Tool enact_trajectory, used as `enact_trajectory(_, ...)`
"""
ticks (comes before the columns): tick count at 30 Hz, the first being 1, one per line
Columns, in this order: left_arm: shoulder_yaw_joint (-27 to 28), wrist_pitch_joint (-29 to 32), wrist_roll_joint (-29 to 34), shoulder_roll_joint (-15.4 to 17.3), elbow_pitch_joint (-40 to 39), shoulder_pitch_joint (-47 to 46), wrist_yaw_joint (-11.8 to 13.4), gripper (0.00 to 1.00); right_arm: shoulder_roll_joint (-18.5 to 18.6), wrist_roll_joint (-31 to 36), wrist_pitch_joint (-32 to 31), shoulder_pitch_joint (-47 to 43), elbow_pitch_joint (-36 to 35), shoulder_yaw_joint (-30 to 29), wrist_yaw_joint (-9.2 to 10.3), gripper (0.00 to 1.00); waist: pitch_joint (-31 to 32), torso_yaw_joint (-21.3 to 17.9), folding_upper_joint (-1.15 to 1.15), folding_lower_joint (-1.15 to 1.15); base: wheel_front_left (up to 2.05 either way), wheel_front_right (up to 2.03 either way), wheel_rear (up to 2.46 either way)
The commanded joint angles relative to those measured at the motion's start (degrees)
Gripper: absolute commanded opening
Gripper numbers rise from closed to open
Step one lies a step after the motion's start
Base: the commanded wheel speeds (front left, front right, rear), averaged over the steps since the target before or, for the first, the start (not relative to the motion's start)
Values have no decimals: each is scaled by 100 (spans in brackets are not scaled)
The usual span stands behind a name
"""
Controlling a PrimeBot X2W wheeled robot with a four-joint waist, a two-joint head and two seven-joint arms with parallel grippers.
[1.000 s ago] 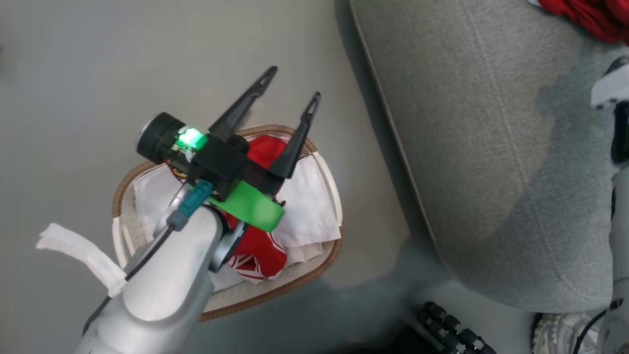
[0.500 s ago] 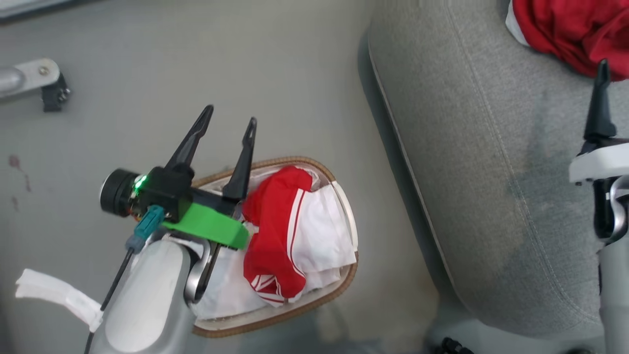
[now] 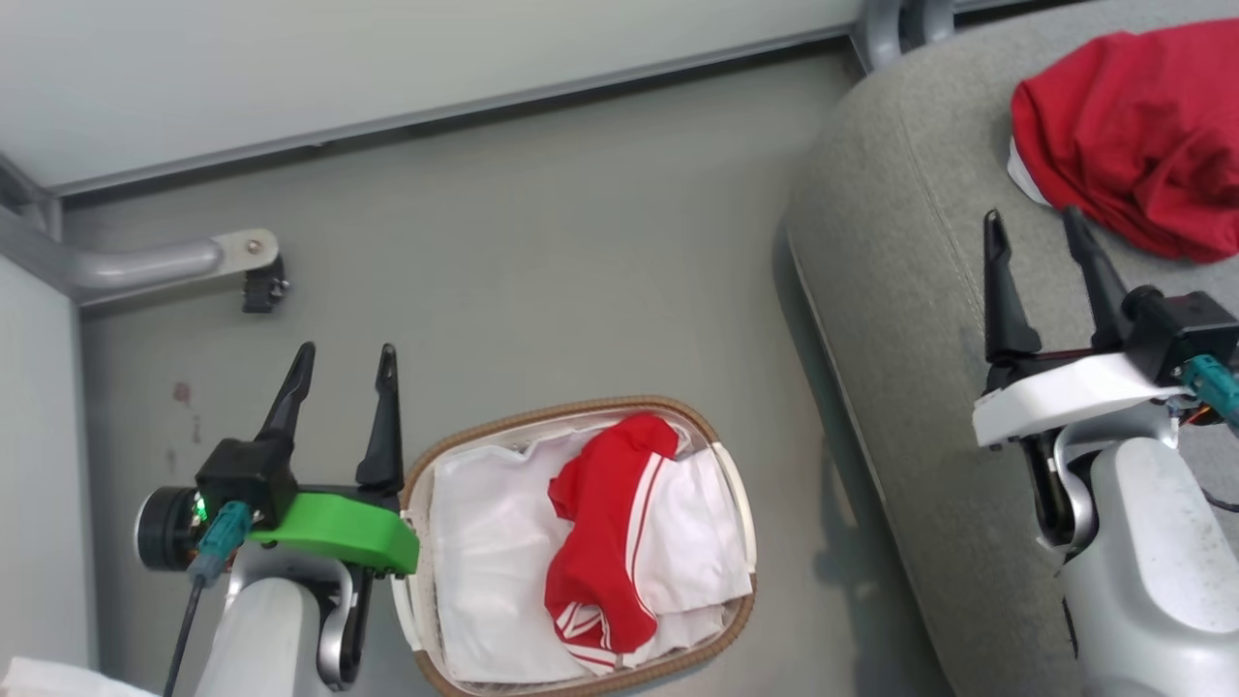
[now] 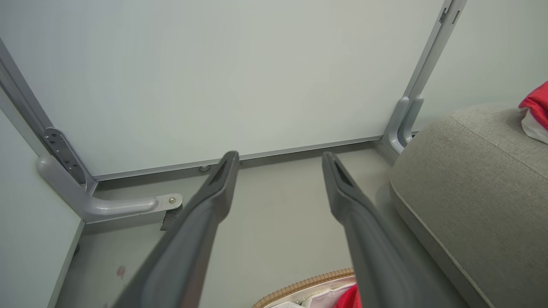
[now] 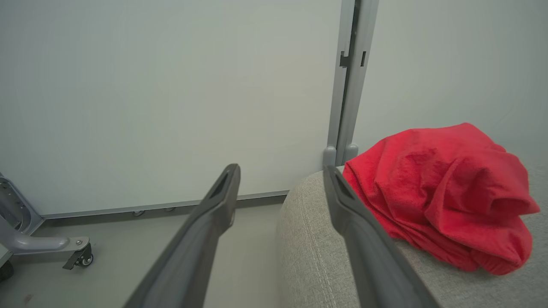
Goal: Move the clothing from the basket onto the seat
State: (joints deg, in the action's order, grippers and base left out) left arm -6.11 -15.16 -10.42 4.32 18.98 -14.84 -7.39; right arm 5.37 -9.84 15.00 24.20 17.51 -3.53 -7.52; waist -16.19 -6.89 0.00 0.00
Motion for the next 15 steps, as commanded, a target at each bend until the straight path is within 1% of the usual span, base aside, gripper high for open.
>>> enact_trajectory(1,112,1,41,-20,32,123,23,100,-8,-40,27,-123,1,38,6,100,419,391,0,0,0,0,0)
enact_trajectory(4,362,1,130,-66,41,273,45,100,-89,-22,27,-293,53,225,6,100,568,465,0,0,0,0,0)
enact_trajectory(8,598,1,226,-92,43,469,61,100,-158,-53,27,-483,128,325,6,100,780,530,0,0,0,0,0)
enact_trajectory(15,796,1,277,-130,43,865,47,100,-202,-60,27,-890,271,413,6,100,1158,595,0,0,0,0,0)
